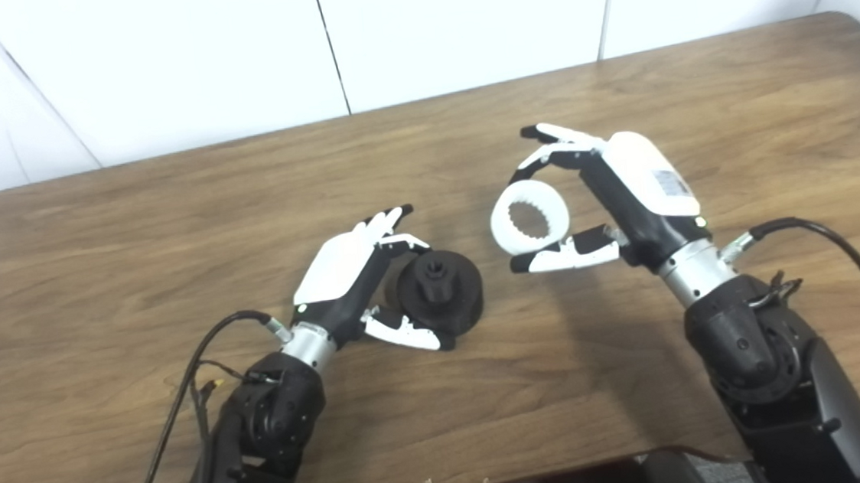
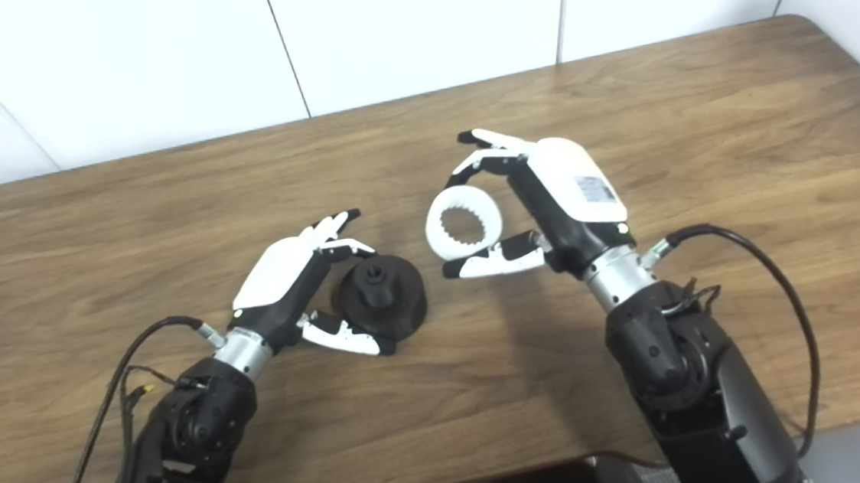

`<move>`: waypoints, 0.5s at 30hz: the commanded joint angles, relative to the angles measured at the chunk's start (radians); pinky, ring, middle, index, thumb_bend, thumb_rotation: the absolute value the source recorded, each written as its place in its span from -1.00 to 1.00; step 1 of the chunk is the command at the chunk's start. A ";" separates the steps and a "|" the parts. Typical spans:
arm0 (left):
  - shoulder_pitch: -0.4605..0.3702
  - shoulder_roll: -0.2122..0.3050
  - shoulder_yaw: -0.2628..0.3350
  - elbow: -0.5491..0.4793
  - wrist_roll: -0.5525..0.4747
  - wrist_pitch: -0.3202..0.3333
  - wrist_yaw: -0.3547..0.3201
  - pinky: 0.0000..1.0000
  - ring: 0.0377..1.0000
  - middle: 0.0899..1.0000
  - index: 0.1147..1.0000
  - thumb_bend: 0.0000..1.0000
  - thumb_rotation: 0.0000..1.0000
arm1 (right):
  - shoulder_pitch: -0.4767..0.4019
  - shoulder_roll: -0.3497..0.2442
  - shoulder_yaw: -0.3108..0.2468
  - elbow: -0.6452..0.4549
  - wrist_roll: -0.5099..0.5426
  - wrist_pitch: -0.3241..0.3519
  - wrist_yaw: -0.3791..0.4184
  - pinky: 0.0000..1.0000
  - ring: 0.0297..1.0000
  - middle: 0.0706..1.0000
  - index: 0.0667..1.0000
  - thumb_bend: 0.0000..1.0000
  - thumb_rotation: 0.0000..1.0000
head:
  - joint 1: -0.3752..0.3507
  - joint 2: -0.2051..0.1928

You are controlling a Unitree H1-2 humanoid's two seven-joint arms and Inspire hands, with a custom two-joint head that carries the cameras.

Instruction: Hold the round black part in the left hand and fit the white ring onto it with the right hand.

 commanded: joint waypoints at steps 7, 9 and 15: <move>-0.033 -0.014 -0.006 -0.042 0.013 0.016 0.015 1.00 1.00 1.00 0.14 0.94 -0.31 | -0.073 0.025 0.035 0.022 -0.007 -0.043 0.005 0.76 0.75 0.74 0.16 0.58 -0.31 | 0.029 0.002; -0.032 -0.016 -0.007 -0.042 0.013 0.018 0.017 1.00 1.00 1.00 0.14 0.95 -0.31 | -0.079 0.032 0.047 0.033 -0.012 -0.043 0.008 0.74 0.75 0.74 0.16 0.58 -0.29 | 0.033 0.005; -0.032 -0.018 -0.010 -0.041 0.013 0.022 0.016 1.00 1.00 1.00 0.14 0.95 -0.30 | -0.093 0.055 0.081 0.060 -0.028 -0.026 0.026 0.71 0.75 0.75 0.17 0.57 -0.29 | 0.034 0.007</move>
